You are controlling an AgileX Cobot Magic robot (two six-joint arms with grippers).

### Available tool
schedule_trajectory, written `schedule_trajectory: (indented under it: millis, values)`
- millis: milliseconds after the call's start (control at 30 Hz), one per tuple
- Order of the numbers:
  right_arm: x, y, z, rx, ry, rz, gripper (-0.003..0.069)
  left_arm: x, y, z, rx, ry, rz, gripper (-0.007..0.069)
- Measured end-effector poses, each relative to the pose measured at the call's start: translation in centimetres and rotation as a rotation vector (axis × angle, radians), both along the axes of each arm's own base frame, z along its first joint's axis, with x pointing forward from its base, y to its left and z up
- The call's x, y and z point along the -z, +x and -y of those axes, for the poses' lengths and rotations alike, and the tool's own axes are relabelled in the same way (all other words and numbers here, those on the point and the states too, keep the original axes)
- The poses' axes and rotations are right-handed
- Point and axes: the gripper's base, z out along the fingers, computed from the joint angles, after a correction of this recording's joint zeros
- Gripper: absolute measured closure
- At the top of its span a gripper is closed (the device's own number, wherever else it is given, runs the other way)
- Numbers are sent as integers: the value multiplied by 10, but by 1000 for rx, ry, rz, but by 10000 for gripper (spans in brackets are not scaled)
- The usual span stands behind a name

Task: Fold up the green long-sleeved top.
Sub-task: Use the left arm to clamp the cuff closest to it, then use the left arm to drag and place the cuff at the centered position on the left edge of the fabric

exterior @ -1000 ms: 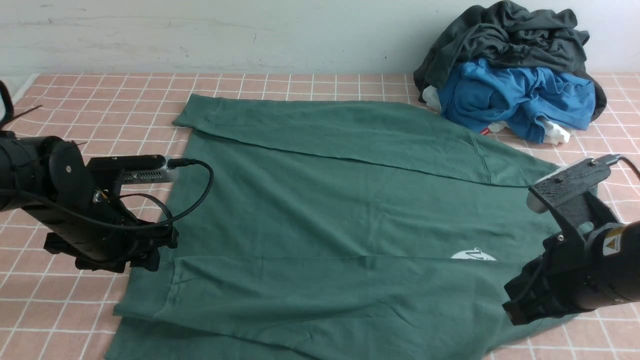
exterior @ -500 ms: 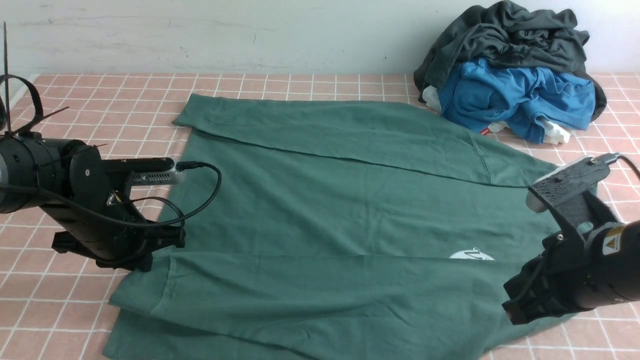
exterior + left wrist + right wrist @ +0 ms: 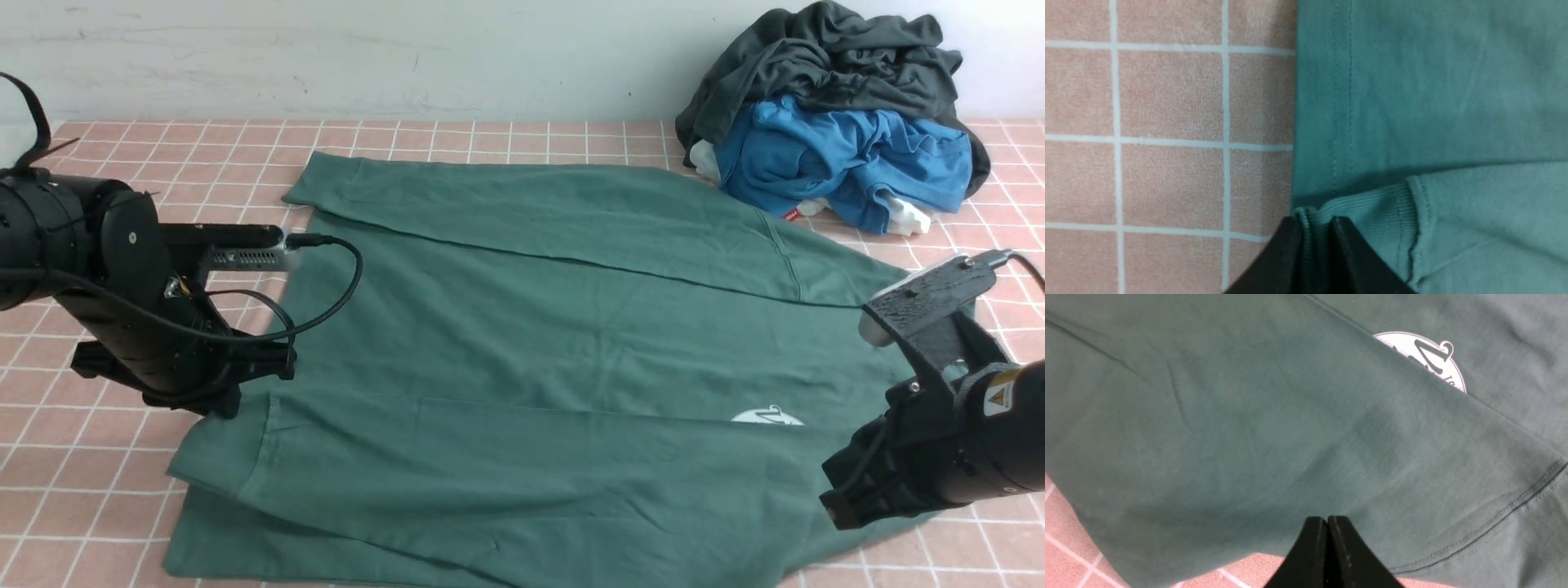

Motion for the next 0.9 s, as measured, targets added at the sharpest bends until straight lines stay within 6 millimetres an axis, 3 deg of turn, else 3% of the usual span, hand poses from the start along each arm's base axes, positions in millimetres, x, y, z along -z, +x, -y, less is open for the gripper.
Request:
schedule_trajectory:
  millis: [33,167,267,533,633,733,767,867,900]
  values:
    - [0,0,0,0,0,0,669,1,0,0,0,0,-2,530]
    - [0,0,-1,5,10,-3,669,19,3,1,-2,1,-58,392]
    - [0,0,-1,6,10,-3,669,22,4,1,-10,-3,-67,372]
    - [0,0,-1,9,16,-4,669,16,6,3,29,2,-36,605]
    - [0,0,-1,9,17,-1,669,-8,10,10,96,12,46,618]
    - [-1,1,-1,11,18,7,669,-61,18,24,199,23,262,618]
    - [-1,1,-1,11,18,6,669,-66,20,25,200,18,283,618]
    - [-1,1,-1,11,18,8,669,-108,31,31,222,16,440,618]
    - [-1,1,-1,10,18,8,669,-109,32,31,221,17,443,618]
